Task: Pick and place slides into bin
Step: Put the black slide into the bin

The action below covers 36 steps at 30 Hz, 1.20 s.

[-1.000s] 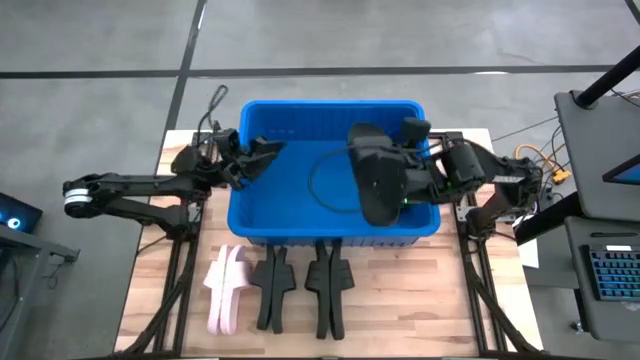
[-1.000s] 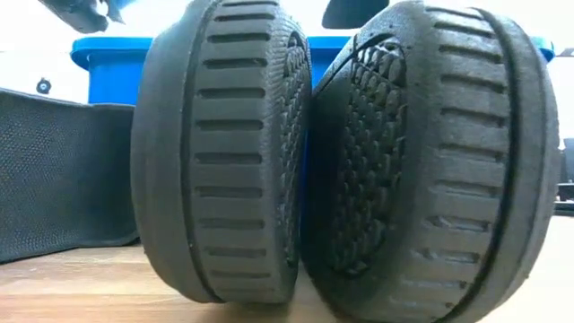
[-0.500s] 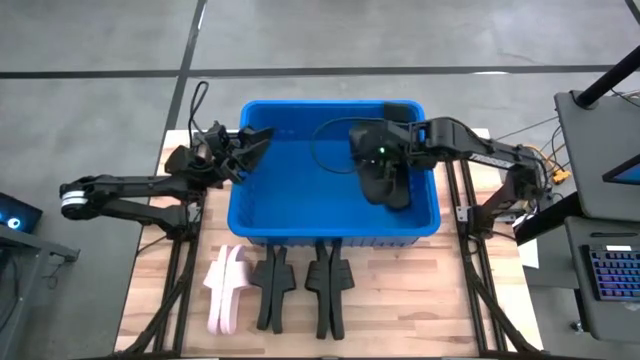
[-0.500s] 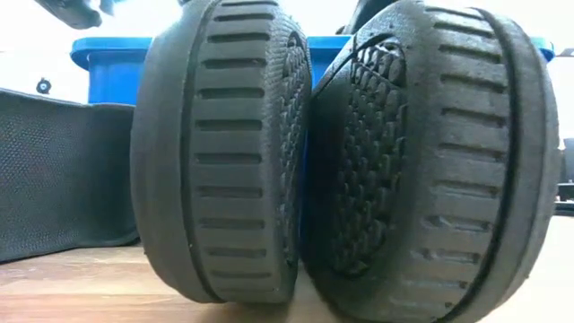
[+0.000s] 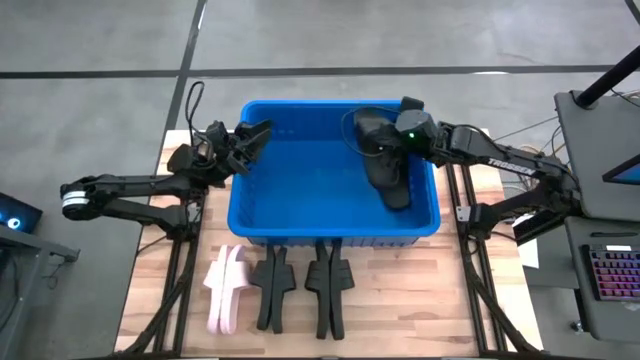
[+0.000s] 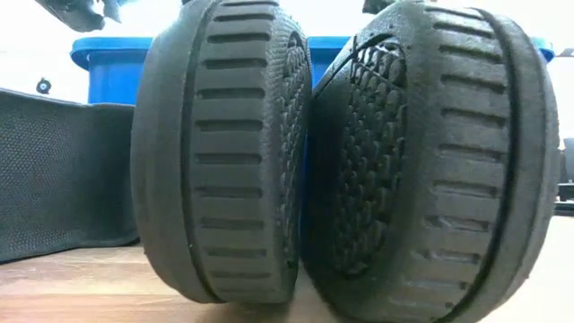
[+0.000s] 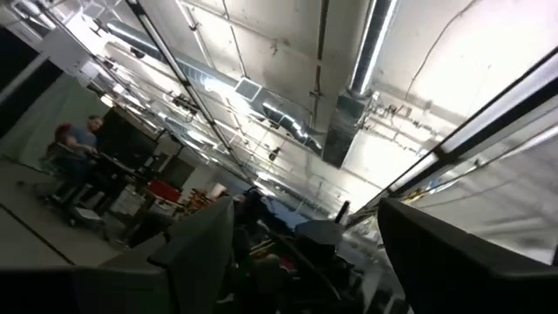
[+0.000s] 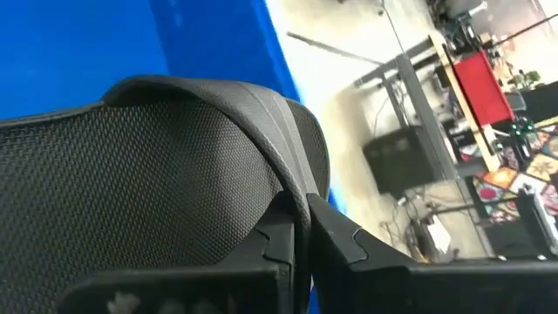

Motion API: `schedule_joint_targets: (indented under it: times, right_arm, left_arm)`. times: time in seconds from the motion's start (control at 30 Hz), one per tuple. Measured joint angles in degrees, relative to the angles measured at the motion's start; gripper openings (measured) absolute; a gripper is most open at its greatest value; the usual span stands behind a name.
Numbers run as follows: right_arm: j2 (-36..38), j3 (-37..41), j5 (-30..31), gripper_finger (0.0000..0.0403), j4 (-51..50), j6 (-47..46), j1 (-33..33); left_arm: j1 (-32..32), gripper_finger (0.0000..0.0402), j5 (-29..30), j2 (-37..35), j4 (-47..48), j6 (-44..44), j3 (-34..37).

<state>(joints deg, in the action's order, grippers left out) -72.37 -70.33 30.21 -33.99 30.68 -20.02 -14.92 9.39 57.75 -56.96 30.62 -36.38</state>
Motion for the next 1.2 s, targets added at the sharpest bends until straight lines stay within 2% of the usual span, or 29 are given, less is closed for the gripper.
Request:
schedule_joint_targets:
  times: [0.17,0.43,0.93,1.07,1.2]
  right_arm:
    - [2.5,9.6,-0.2,0.0009,4.3,2.0,-1.8]
    - [2.7,18.2,-0.2,0.0009,7.7,2.8,-4.2]
    - [0.9,21.3,-2.3,0.0010,8.1,15.8,-10.3]
    - [-0.8,21.2,-4.8,0.0011,7.9,15.6,-11.1]
    - [-2.6,21.2,-4.9,0.0012,7.4,11.8,-11.8]
  left_arm:
    - [0.0,0.0270,0.5,0.7,0.1,-1.1,-0.1]
    - [0.0,0.0270,1.1,0.7,0.1,-1.5,0.0]
    - [-0.8,0.0270,1.8,0.7,0.6,-3.9,0.0]
    - [-0.8,0.0270,1.8,0.7,0.6,-4.1,0.0]
    - [-0.8,0.0270,1.8,0.7,0.6,-4.0,0.0]
